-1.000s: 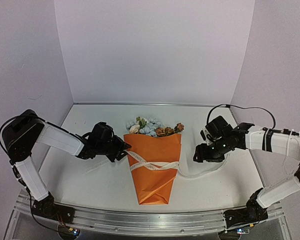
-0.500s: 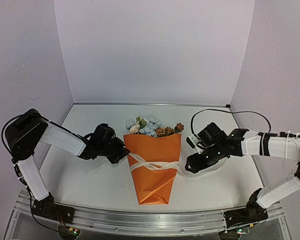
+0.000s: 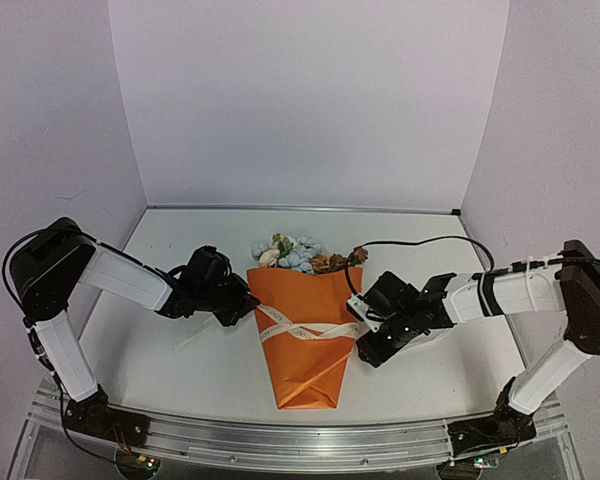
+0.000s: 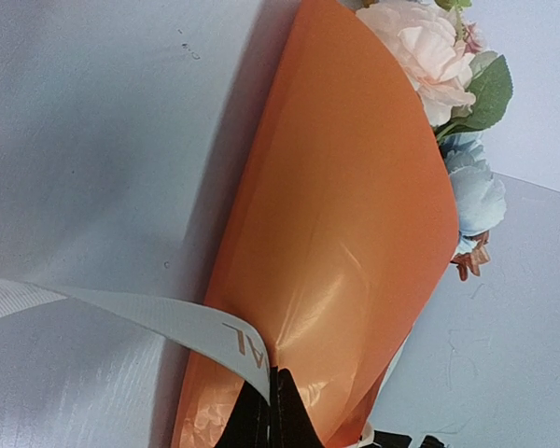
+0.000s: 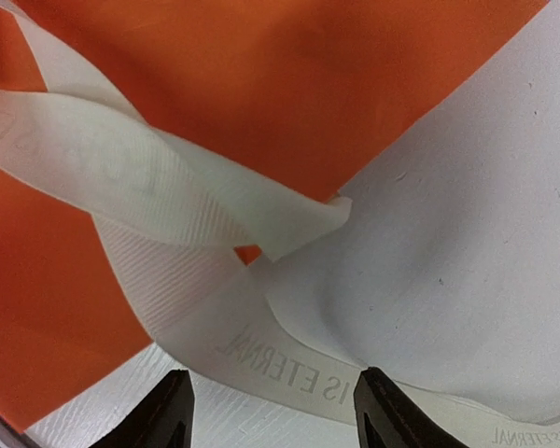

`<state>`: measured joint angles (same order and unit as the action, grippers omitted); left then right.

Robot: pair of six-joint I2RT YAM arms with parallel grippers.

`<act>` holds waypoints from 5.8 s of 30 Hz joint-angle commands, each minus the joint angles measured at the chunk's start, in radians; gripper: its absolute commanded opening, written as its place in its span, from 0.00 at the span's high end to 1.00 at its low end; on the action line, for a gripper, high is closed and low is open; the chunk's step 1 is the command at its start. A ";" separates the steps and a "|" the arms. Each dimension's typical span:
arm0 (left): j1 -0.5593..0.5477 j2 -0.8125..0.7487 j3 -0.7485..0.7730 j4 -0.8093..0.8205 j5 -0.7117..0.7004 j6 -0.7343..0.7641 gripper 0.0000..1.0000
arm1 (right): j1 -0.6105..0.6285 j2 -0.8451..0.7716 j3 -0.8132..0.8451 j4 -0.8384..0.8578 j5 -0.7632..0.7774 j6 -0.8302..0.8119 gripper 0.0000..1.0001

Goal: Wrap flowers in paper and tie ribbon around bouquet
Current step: Tie the ribbon around the folded bouquet, then move the folded bouquet to the center of the board.

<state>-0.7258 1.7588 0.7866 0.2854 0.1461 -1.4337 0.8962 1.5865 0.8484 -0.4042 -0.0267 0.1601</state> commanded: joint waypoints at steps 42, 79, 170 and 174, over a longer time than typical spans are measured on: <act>0.201 -0.341 -0.258 -0.251 -0.096 0.185 1.00 | -0.105 0.128 0.257 -0.288 0.249 0.267 1.00; 0.972 -0.366 -0.249 -0.299 0.190 0.456 1.00 | -0.576 -0.576 -0.356 -0.300 0.273 0.612 1.00; -0.029 -0.179 0.209 -0.565 -0.115 0.913 0.28 | -0.087 -0.019 0.498 -0.444 -0.051 0.197 0.20; -0.029 -0.193 0.198 -0.624 -0.091 0.957 0.33 | -0.083 -0.041 0.473 -0.444 -0.046 0.189 0.20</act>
<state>-0.7582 1.5941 0.9749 -0.2206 0.0940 -0.5522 0.8077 1.5992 1.3090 -0.8234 -0.1004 0.3659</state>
